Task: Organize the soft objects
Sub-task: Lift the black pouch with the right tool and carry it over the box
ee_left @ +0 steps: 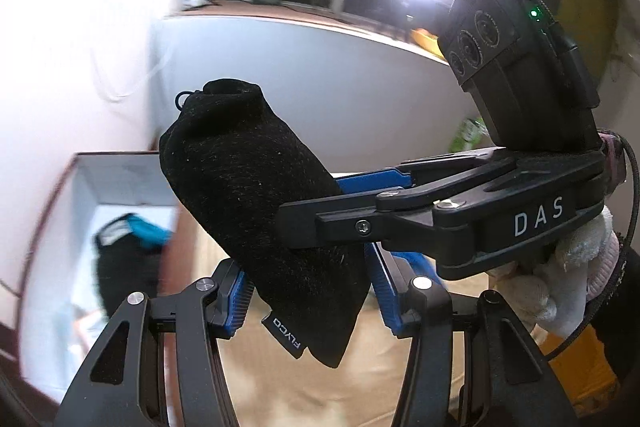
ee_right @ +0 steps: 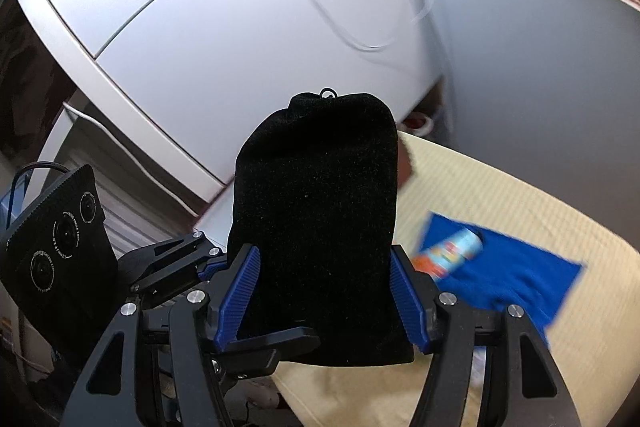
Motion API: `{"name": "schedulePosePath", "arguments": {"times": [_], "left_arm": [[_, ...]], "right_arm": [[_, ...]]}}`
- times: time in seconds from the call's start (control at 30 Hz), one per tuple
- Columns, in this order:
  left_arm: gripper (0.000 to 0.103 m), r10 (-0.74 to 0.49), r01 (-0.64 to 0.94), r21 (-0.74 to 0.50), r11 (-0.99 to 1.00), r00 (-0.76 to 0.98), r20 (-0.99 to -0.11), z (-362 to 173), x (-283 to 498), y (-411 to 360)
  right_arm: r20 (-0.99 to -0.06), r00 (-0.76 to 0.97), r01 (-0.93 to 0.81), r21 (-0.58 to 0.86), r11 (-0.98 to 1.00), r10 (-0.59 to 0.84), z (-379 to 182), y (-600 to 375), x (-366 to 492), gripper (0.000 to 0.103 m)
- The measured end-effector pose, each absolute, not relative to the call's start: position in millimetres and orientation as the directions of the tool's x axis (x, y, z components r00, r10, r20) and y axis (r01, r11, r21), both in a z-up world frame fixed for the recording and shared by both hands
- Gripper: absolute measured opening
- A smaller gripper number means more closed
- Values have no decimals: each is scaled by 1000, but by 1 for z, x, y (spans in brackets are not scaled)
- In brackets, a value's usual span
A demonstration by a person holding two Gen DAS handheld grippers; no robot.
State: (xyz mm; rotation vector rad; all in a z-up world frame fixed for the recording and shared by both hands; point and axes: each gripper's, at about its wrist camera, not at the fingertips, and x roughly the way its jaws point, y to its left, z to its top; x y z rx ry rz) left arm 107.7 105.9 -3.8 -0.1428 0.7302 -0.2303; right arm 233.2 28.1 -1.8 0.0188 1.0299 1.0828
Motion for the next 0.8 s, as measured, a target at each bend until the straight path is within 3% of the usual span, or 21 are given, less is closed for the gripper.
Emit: {"name": "schedulePosePath", "arguments": {"times": [0.53, 0.8], "left_arm": [[50, -107, -50, -198, 979, 700, -706, -24, 127, 229], [50, 51, -136, -53, 989, 662, -748, -46, 146, 235]], "right_arm": [[-696, 20, -766, 450, 458, 718, -12, 183, 247, 61], [-726, 40, -739, 441, 509, 686, -32, 205, 268, 61]]}}
